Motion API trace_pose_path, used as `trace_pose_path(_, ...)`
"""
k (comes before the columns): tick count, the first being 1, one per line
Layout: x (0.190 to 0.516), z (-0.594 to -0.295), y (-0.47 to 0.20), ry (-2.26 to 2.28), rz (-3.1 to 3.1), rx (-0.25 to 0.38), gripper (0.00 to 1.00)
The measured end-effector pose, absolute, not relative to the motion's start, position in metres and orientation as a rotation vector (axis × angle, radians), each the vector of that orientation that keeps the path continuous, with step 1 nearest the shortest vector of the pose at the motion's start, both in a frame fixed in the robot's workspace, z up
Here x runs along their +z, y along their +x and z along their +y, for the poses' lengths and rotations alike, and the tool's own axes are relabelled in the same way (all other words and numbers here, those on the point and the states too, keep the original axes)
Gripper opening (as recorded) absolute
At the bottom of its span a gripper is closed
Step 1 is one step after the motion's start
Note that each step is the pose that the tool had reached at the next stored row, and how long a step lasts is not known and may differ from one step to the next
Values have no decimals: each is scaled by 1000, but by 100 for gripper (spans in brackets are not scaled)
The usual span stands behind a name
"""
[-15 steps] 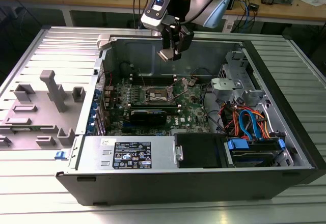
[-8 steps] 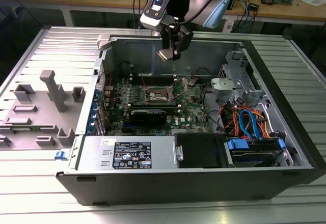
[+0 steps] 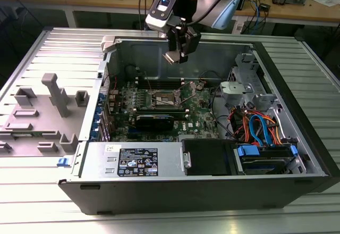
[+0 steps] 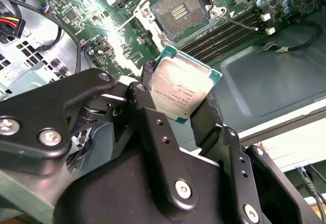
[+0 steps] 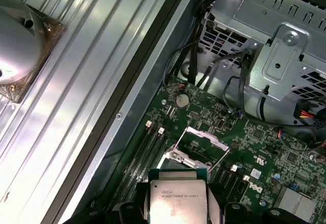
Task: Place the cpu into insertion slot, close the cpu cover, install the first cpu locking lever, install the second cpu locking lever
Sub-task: 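Place the cpu into insertion slot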
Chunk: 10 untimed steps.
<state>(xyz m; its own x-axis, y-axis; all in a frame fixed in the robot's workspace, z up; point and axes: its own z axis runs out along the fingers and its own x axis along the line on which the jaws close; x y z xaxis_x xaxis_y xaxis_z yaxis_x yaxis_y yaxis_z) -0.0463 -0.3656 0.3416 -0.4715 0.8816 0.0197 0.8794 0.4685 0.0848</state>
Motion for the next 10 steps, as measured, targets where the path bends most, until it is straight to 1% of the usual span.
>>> trace_pose_path(10,341,-366,-47,1640,2644,129,54)
